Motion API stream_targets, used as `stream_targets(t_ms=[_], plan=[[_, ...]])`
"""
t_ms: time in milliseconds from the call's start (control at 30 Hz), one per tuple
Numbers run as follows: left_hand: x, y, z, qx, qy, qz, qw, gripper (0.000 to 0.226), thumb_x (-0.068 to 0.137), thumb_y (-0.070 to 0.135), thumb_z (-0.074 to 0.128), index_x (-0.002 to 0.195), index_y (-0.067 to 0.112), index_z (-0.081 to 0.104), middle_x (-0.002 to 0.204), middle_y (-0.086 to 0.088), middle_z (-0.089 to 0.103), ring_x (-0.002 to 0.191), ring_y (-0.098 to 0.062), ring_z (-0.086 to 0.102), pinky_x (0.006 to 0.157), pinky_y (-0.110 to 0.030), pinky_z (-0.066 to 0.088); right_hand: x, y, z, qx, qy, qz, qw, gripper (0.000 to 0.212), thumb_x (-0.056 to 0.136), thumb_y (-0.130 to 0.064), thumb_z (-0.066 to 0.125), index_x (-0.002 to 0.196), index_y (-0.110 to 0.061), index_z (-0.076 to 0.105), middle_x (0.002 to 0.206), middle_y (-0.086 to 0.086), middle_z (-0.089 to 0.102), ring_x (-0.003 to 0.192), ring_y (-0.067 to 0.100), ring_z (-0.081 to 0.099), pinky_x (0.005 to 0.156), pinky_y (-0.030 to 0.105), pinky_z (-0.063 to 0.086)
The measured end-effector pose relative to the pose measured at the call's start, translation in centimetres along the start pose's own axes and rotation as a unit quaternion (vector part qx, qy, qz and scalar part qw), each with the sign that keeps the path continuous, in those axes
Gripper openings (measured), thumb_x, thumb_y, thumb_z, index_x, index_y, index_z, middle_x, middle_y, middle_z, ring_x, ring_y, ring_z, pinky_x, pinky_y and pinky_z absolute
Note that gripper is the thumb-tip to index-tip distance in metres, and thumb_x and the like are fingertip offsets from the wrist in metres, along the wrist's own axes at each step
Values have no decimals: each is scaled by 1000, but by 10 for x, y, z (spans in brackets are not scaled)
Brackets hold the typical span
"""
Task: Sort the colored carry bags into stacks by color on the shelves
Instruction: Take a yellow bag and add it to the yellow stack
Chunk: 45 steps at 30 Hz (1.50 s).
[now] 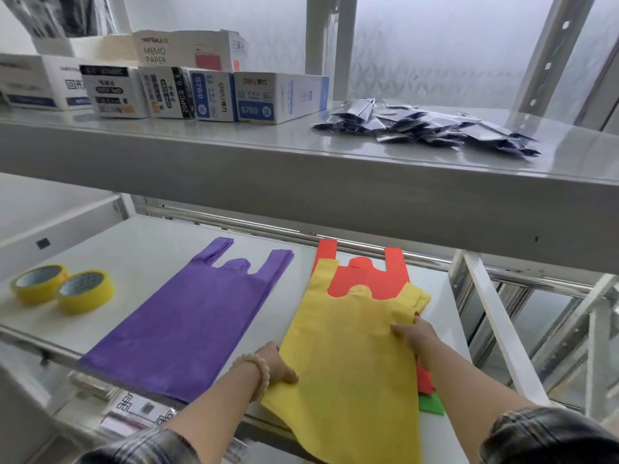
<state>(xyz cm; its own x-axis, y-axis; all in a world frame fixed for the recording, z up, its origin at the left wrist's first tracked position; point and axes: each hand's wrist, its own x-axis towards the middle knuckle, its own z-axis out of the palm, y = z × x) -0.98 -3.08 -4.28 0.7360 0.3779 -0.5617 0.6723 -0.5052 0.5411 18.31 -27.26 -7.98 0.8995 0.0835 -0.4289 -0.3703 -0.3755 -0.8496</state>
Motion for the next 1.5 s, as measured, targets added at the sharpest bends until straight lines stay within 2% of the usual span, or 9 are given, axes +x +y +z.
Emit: stream_targets(t_ms=[267,467,767,933,1067,1200,1300,1400,1500], plan=[[-37,-19,-4,-275,-172,71,943,64,66,14,71,126,4,52,122,-15,63,113,-34,60,98,-45,48,-76,-30,1,24,-15,-50,998,58,86,-17,67,138,-7,44,131,16,55,116,38,55,100,53,46],[-76,-42,-2,-300,-229,143,915,71,61,9,71,128,6,48,129,-19,57,117,-38,55,102,-51,42,-151,-35,-1,88,-18,-83,992,47,87,-8,64,132,-5,49,127,20,56,114,41,56,98,57,45],[-119,-53,32,-291,-302,173,891,58,64,-2,63,118,17,50,113,-13,63,99,-31,63,78,-40,56,-252,-17,-47,128,-36,-77,988,48,90,-12,61,135,-14,43,120,12,56,110,36,57,96,53,47],[-135,-31,83,-289,-363,169,870,83,49,-5,83,121,14,48,114,-20,63,100,-37,64,75,-45,56,-298,2,-110,96,-87,-54,990,30,90,-6,60,114,-15,46,103,7,62,90,25,63,71,39,58],[-156,5,128,-221,-424,169,862,91,42,3,90,122,18,49,116,-16,65,102,-33,65,79,-47,56,-322,29,-174,70,-149,-12,986,34,90,-3,58,115,-24,51,119,8,59,106,30,61,96,50,48],[-184,49,182,-138,-451,173,865,56,72,-4,65,115,28,48,104,-5,68,80,-22,71,58,-35,58,-345,55,-242,32,-188,21,982,36,93,-3,52,117,-30,48,121,5,54,106,27,58,90,45,51],[-206,84,230,-115,-474,165,857,52,76,-5,65,116,25,50,111,-7,67,97,-28,67,79,-45,57,-352,78,-295,23,-187,37,981,37,92,-4,53,120,-28,47,119,4,55,103,24,59,89,45,51],[-227,125,293,-78,-493,198,844,78,59,4,83,126,22,48,121,-10,65,115,-35,59,98,-54,46,-353,108,-366,49,-196,35,979,57,72,-7,73,123,-20,53,122,10,61,105,28,63,99,52,46],[-260,171,360,-47,-506,216,834,62,66,5,74,119,26,50,109,-2,68,93,-22,68,70,-35,57,-362,143,-445,73,-199,29,977,72,49,-9,91,115,-13,62,116,14,67,97,29,69,83,45,57]])
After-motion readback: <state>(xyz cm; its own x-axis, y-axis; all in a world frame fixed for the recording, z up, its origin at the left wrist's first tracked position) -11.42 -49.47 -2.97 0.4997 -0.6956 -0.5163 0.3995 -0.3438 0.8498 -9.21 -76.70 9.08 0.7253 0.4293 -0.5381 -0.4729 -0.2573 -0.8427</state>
